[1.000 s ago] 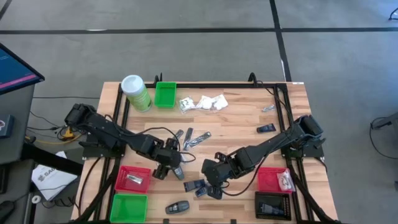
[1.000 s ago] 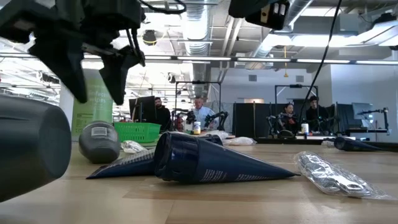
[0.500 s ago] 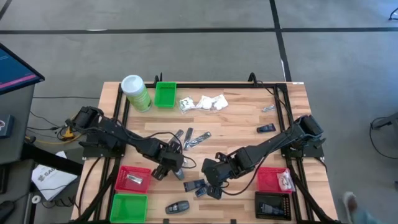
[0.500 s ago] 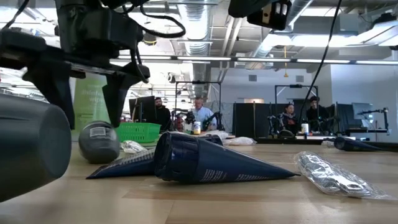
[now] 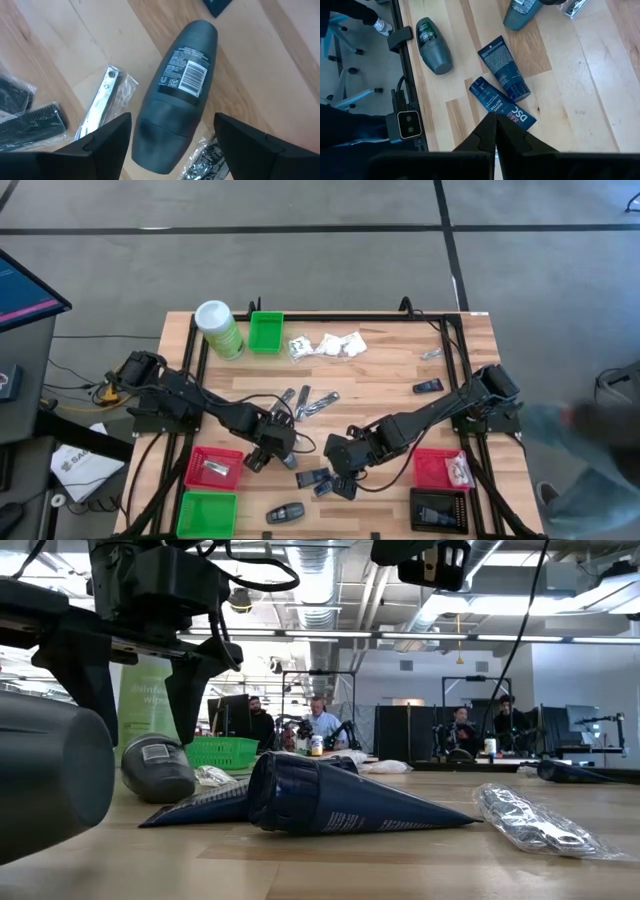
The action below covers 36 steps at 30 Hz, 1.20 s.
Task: Pick & Place Travel size toiletries
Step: Put the top deodorant into the bottom green bin
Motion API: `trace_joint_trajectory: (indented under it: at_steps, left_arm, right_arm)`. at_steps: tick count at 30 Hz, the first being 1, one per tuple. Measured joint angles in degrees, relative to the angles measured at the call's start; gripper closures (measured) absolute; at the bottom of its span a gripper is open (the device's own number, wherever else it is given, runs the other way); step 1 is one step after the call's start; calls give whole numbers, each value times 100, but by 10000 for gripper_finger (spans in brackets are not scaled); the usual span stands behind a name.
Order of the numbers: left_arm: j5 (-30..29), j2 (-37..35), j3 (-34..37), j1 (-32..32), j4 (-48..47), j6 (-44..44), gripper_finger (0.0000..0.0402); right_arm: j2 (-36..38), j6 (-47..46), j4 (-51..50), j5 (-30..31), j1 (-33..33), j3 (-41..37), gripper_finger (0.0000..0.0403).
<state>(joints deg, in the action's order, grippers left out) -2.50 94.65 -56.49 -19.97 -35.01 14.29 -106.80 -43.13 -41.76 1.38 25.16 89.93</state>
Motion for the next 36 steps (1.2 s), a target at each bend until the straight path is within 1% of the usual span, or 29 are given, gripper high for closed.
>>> trace_joint_trajectory:
  at_steps: [14, 18, 24, 36]
  left_arm:
    - [-2, 2, 0, -16, 61, -298, 124]
    - [0, 2, 0, -26, 55, -310, 124]
    - [-1, 2, 0, -129, 67, -427, 124]
    - [-2, 2, 0, -153, 125, -427, 124]
  right_arm:
    - [116, 2, -77, 40, -132, -2, 403]
    - [116, 4, -69, 78, -118, -2, 403]
    - [116, -42, -63, 339, -32, -2, 403]
    - [116, -138, 109, 364, 30, -2, 403]
